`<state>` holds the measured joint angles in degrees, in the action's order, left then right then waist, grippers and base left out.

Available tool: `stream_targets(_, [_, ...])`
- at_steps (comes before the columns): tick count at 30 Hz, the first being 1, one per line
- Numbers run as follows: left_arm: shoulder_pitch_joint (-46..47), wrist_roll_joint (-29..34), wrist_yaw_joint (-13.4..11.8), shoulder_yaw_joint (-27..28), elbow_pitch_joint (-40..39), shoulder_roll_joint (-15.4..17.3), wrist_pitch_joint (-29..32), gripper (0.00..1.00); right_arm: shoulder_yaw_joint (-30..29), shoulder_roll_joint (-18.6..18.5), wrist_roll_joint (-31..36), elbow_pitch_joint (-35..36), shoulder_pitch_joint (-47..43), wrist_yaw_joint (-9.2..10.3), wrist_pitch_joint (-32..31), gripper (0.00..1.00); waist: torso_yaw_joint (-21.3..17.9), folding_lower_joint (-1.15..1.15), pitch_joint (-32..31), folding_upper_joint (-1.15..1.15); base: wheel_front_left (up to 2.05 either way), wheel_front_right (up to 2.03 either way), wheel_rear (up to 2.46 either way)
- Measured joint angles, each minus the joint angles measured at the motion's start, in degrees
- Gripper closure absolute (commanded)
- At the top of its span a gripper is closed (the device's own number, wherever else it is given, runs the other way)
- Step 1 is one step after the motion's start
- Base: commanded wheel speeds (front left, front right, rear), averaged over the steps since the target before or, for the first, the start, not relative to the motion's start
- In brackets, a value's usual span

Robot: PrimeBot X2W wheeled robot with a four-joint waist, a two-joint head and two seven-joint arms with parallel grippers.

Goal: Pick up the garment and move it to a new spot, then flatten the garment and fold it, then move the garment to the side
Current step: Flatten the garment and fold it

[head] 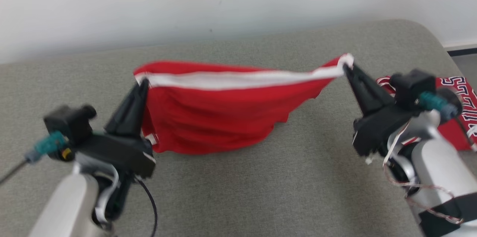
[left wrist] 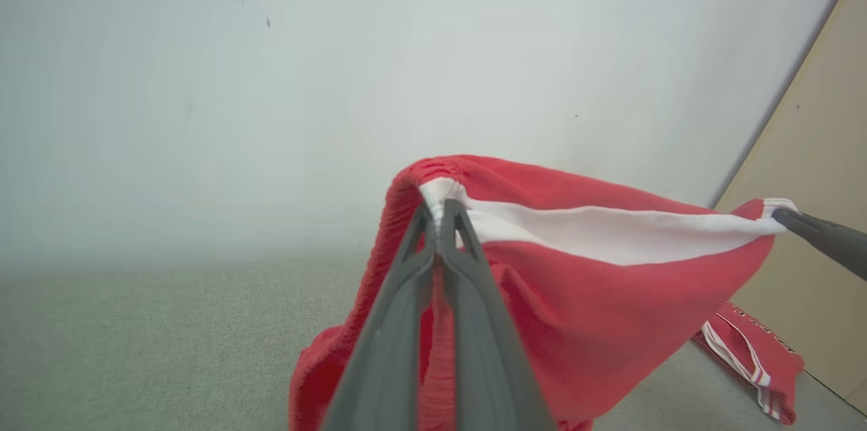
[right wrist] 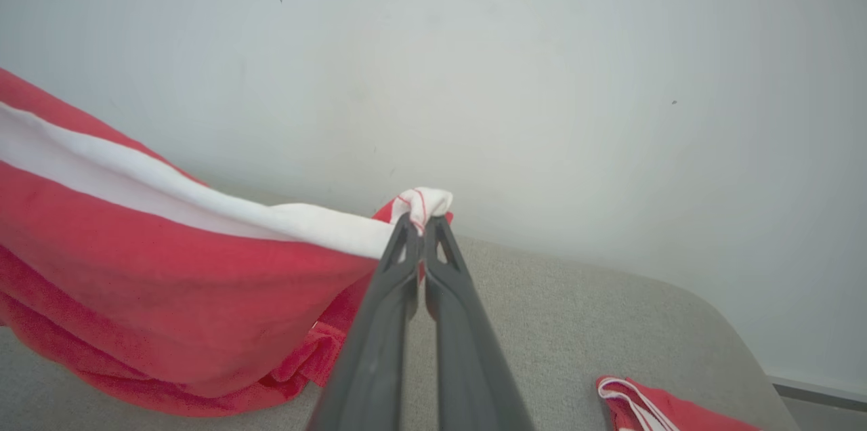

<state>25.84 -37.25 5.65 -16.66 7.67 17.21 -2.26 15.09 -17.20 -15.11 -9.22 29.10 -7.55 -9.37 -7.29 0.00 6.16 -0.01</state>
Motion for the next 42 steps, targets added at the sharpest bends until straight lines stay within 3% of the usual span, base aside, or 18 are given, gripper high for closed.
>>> stream_targets(12, [14.73,-1.86,0.85,1.0,-1.59,2.1,5.61,1.0,4.78,-6.75,-1.69,3.5,14.36,0.0,-2.67,1.0,-1.63,0.01,3.06,0.0,0.0,0.0,0.0])
stream_targets(21, [26.92,-2.18,-0.7,3.2,2.29,1.24,5.63,1.0,9.95,-8.55,-3.36,-3.08,30.34,0.0,-2.57,1.0,-2.5,0.02,8.38,0.01,0.0,0.0,0.0])
stream_targets(26, [34.05,-1.0,-1.27,3.19,4.21,1.03,5.32,1.0,10.27,-7.2,-1.15,-8.46,40.08,-0.01,1.54,1.0,-3.25,0.02,13.17,0.01,0.0,0.0,0.0])
stream_targets(31, [41.56,0.67,-2.4,4.34,6.82,0.25,1.65,1.0,6.45,-4.37,3.27,-14.85,48.53,-0.01,7.61,1.0,-3.87,0.02,18.38,0.02,0.0,0.0,0.0])
stream_targets(35, [47.16,2.12,-3.09,5.27,8.71,-0.9,-3.37,1.0,-0.81,-1.72,9.12,-18.44,54.33,-0.01,13.86,1.0,-4.26,0.03,22.24,0.02,0.0,0.0,0.0])
stream_targets(42, [53.38,3.6,-1.92,5.93,9.7,-2.47,-10.82,1.0,-12.52,3.27,21.27,-19.28,59.16,-0.05,22.39,1.0,-4.15,0.02,26.96,0.02,0.0,0.0,0.0])
